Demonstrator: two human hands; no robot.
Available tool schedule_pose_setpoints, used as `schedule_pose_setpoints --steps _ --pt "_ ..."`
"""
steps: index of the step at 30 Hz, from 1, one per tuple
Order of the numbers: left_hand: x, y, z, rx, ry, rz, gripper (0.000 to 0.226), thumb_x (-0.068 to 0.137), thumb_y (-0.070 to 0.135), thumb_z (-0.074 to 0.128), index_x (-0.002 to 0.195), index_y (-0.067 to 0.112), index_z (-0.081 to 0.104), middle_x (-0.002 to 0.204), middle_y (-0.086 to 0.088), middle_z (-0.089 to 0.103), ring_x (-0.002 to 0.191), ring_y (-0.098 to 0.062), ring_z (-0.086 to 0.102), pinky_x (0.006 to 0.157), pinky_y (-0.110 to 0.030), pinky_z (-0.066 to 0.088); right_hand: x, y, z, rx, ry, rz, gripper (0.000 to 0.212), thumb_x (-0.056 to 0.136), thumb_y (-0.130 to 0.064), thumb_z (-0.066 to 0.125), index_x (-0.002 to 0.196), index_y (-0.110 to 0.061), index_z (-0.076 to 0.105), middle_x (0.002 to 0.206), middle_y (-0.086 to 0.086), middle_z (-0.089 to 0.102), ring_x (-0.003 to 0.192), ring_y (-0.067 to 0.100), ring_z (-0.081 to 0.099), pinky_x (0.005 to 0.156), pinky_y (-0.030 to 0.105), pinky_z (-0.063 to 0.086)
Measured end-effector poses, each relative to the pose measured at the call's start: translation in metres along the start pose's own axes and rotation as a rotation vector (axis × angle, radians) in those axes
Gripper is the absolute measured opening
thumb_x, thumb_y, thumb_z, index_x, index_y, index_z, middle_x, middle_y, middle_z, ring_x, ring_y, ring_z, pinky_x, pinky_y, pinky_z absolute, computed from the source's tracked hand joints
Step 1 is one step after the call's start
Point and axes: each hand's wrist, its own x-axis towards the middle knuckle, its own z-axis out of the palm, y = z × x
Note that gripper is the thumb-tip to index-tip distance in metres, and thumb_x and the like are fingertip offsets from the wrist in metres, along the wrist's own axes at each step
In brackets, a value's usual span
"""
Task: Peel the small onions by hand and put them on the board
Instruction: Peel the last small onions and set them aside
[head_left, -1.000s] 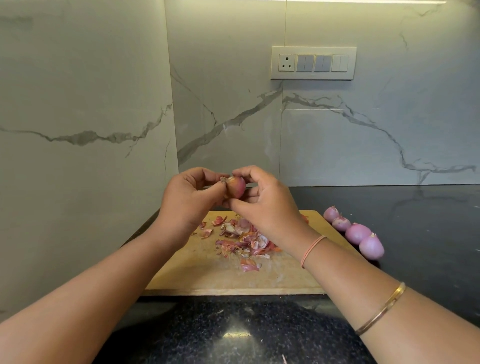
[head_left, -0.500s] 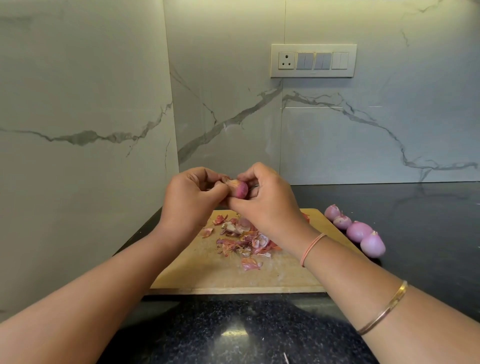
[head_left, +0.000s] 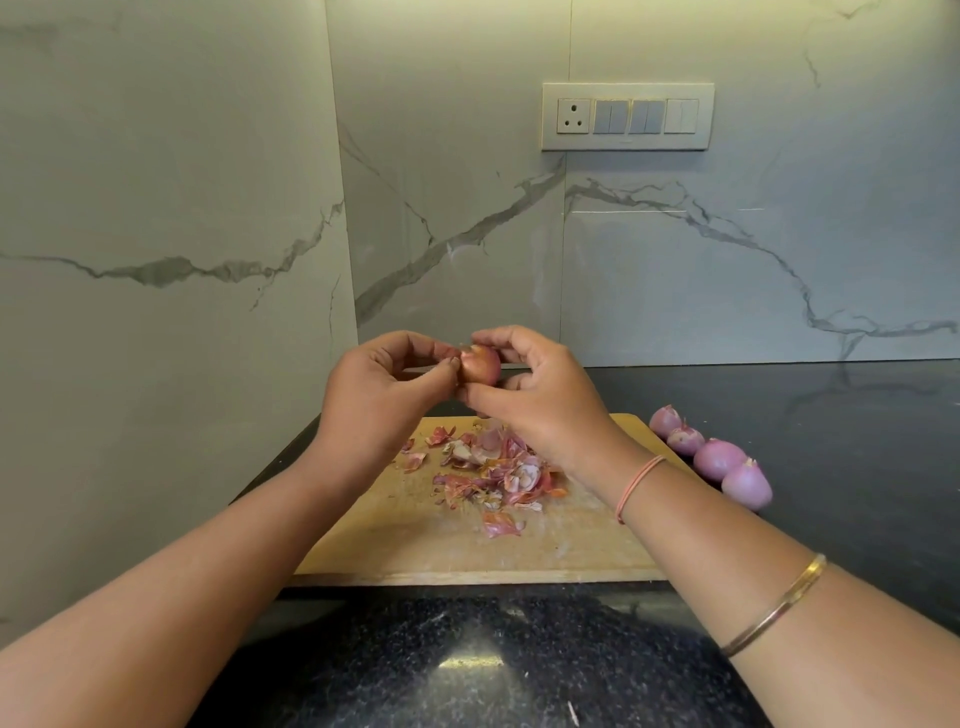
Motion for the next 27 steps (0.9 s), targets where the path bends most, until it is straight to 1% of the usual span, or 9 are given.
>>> schedule_pose_setpoints --steps 4,7,10,13,15,18,22,24,27 --pt "0.0 -0.002 0.002 0.061 0.026 0.022 0.014 0.082 0.007 0.069 0.075 0.02 0.068 0.075 0.0 0.071 0.07 -0.012 0.069 0.065 -0.023 0.057 0.0 0.002 0.002 -0.009 0.018 -0.006 0.045 0.073 -0.014 0.08 0.114 -0.019 0.061 0.112 0.002 0.064 0.089 0.021 0.069 0.082 0.041 0.057" --pt "0.002 -0.004 0.0 0.102 0.04 0.01 0.014 0.084 0.008 0.067 0.076 0.02 0.068 0.075 0.0 0.071 0.071 -0.014 0.069 0.065 -0.025 0.058 0.0 0.001 0.001 0.013 -0.021 0.013 0.046 0.075 -0.013 0.079 0.116 -0.021 0.06 0.115 0.002 0.064 0.092 0.021 0.068 0.084 0.042 0.057" --pt "0.004 -0.005 -0.003 0.156 0.079 -0.003 0.016 0.086 0.01 0.065 0.077 0.023 0.066 0.078 0.001 0.069 0.074 -0.015 0.068 0.068 -0.026 0.058 -0.001 0.001 -0.001 0.085 -0.089 0.06 0.048 0.076 -0.012 0.077 0.114 -0.027 0.052 0.117 0.0 0.063 0.097 0.022 0.066 0.085 0.04 0.056" --pt "0.005 -0.005 -0.005 0.177 0.107 0.001 0.021 0.087 0.008 0.063 0.079 0.027 0.064 0.082 0.005 0.067 0.078 -0.014 0.067 0.069 -0.025 0.057 -0.001 0.003 -0.003 0.131 -0.11 0.091 0.04 0.077 -0.006 0.075 0.106 -0.023 0.054 0.118 0.005 0.064 0.099 0.025 0.066 0.08 0.036 0.058" --pt "0.005 -0.004 -0.005 0.164 0.077 -0.002 0.022 0.087 0.006 0.062 0.08 0.027 0.066 0.083 0.008 0.068 0.078 -0.013 0.067 0.068 -0.025 0.058 0.0 0.006 -0.002 0.118 -0.099 0.086 0.038 0.077 -0.005 0.074 0.106 -0.024 0.058 0.117 0.005 0.064 0.103 0.026 0.065 0.087 0.042 0.055" --pt "0.0 0.001 -0.001 0.063 -0.014 -0.025 0.016 0.087 0.01 0.064 0.079 0.023 0.069 0.073 0.008 0.07 0.071 -0.009 0.07 0.063 -0.022 0.056 0.001 0.007 -0.001 0.09 -0.071 0.06 0.037 0.077 -0.007 0.075 0.108 -0.024 0.061 0.114 0.004 0.065 0.104 0.025 0.064 0.089 0.046 0.054" --pt "-0.003 0.002 0.003 0.014 -0.07 -0.052 0.004 0.082 0.014 0.068 0.082 0.018 0.069 0.077 0.002 0.072 0.072 -0.01 0.07 0.067 -0.025 0.058 0.001 0.008 0.0 0.025 -0.007 0.019 0.036 0.073 -0.013 0.08 0.101 -0.022 0.058 0.105 0.002 0.064 0.092 0.027 0.067 0.083 0.046 0.056" --pt "-0.003 0.002 0.004 -0.095 -0.067 -0.112 0.007 0.081 0.008 0.068 0.076 0.013 0.066 0.07 0.0 0.071 0.066 -0.01 0.068 0.064 -0.023 0.057 0.001 0.008 0.002 -0.056 0.007 -0.033 0.034 0.074 -0.013 0.078 0.098 -0.02 0.056 0.102 0.004 0.063 0.083 0.03 0.067 0.078 0.046 0.056" --pt "-0.003 0.004 0.005 -0.238 -0.065 -0.183 0.013 0.08 0.001 0.066 0.07 0.009 0.062 0.066 0.002 0.069 0.063 -0.009 0.066 0.062 -0.021 0.056 0.001 0.008 0.007 -0.183 0.023 -0.104 0.034 0.075 -0.013 0.076 0.097 -0.021 0.052 0.1 0.01 0.062 0.082 0.028 0.065 0.075 0.043 0.056"
